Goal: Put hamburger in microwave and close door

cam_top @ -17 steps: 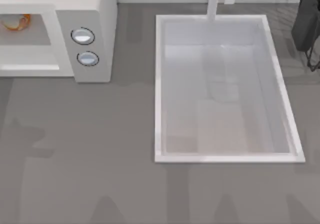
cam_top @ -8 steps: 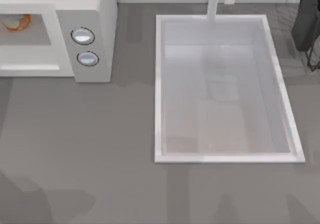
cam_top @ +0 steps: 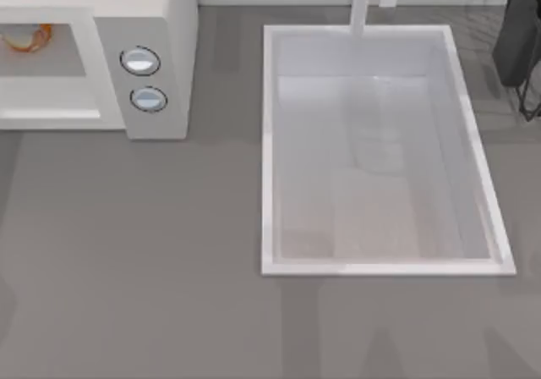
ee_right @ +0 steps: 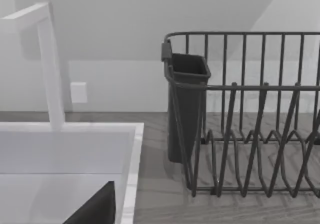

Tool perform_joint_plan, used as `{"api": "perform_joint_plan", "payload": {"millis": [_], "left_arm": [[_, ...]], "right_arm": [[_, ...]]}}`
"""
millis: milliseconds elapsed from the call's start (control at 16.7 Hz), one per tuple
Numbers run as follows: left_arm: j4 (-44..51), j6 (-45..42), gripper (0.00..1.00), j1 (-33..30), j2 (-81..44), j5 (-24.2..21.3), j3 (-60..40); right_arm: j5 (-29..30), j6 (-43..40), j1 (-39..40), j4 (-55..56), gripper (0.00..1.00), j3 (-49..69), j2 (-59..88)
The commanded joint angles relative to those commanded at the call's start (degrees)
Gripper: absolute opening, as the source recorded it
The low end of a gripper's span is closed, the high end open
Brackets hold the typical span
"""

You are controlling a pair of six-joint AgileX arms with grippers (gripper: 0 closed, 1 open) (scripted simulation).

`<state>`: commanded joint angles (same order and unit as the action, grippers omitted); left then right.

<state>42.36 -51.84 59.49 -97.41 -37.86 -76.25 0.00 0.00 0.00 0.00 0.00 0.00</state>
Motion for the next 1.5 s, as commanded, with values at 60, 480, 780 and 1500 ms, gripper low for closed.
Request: {"api": "perform_joint_plan", "payload": {"millis": [60,480,780,1500], "left_arm": [[0.4,-0.3,0.0,0.0,-0.7,-0.3,-0.5],[-0.6,-0.3,0.0,-0.2,-1.3,-0.2,0.5],[-12.1,-0.4,0.0,-0.1,-4.4,-0.3,7.8],[-22.7,0.6,0.0,-1.2,-5.8,0.1,16.8]], "right_arm": [[0.0,0.0,0.0,0.0,1.0,0.0,0.0],[0.0,0.0,0.0,0.0,1.0,0.0,0.0],[0.0,0.0,0.0,0.0,1.0,0.0,0.0],[0.0,0.0,0.0,0.0,1.0,0.0,0.0]]}}
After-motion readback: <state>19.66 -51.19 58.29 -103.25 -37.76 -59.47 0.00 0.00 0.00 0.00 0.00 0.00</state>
